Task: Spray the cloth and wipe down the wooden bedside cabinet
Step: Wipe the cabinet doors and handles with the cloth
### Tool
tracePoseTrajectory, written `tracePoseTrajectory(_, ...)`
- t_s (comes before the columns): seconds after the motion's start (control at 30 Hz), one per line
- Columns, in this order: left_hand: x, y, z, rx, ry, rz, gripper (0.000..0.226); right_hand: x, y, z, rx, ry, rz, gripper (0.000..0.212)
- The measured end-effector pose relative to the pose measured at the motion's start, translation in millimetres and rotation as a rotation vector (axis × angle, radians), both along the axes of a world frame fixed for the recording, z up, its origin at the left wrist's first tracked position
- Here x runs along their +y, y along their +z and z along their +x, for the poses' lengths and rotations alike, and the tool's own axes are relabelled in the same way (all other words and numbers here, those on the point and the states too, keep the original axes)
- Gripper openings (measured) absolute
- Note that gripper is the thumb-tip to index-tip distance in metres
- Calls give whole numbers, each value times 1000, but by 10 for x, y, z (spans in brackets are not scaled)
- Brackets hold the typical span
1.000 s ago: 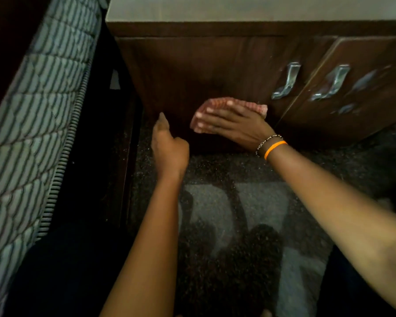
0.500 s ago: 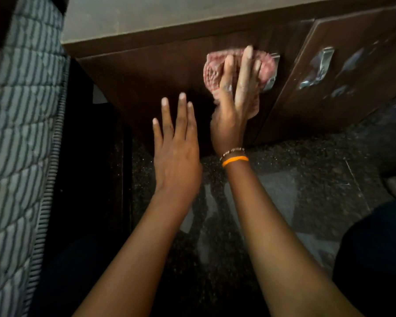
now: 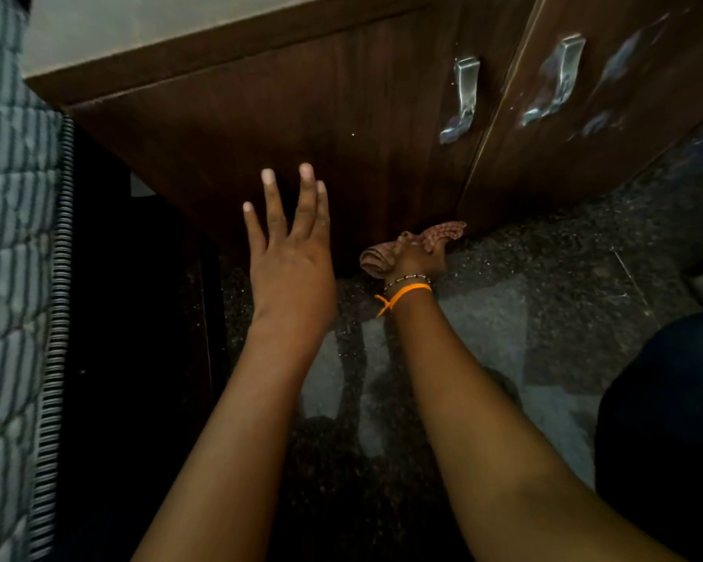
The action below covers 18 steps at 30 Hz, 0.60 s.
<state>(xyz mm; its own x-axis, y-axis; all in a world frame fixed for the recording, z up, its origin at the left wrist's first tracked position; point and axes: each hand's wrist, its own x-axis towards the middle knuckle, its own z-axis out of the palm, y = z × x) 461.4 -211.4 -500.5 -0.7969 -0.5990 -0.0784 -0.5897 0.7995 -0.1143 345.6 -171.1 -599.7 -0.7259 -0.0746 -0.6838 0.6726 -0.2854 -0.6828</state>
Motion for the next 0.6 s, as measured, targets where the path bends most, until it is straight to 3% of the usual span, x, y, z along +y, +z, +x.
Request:
tracePoseTrajectory(0.07,0,3,5,-3,-2,6,76,99,60,-51,-96,74,-38,44)
tracePoseTrajectory(0.17,7,-3,4,-2,4,11,81,105,318,-78,-54,31,-73,42)
tracePoseTrajectory(0.3,11,3,14,-11,12,2,84,50,602,-106,425,-268,45,53)
tracePoseTrajectory(0.43,26,5,0,-40,33,8,85,206,911,-62,841,-278,131,48)
tracePoseTrajectory(0.5,47,18,-18,-44,43,27,85,246,969,-80,1058,-170,288,49)
tracePoseTrajectory(0.6,71,51,-35,-49,47,57,87,219,935,-158,1204,-45,480,55)
